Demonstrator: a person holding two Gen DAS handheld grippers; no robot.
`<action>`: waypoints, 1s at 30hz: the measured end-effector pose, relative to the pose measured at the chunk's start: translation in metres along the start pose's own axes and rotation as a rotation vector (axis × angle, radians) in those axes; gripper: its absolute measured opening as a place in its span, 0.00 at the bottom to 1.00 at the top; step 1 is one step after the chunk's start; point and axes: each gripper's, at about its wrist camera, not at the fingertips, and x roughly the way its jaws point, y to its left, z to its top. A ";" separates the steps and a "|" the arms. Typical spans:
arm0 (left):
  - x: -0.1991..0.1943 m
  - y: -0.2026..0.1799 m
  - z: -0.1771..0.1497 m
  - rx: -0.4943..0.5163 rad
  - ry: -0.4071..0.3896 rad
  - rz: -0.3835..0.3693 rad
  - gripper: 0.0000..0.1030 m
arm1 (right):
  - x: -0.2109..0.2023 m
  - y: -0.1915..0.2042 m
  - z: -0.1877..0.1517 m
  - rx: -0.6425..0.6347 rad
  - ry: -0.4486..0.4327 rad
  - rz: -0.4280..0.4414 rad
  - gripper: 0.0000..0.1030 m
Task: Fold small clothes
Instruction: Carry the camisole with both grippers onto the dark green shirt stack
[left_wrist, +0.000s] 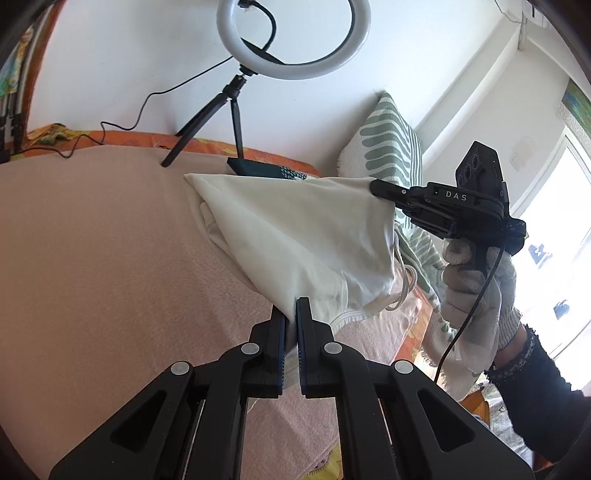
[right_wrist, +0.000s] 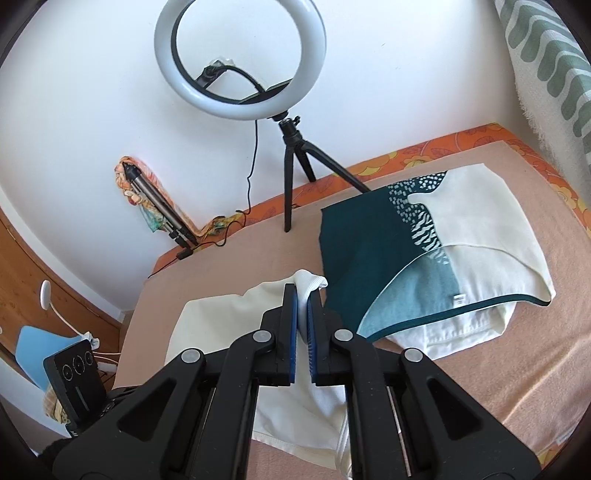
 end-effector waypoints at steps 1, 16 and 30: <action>0.008 -0.006 0.006 0.014 0.002 -0.006 0.04 | -0.005 -0.010 0.005 0.007 -0.011 -0.009 0.06; 0.115 -0.047 0.076 0.170 0.001 0.006 0.02 | -0.009 -0.118 0.100 0.028 -0.111 -0.150 0.06; 0.200 0.014 0.133 -0.012 0.088 0.082 0.12 | 0.078 -0.202 0.123 0.096 -0.032 -0.177 0.06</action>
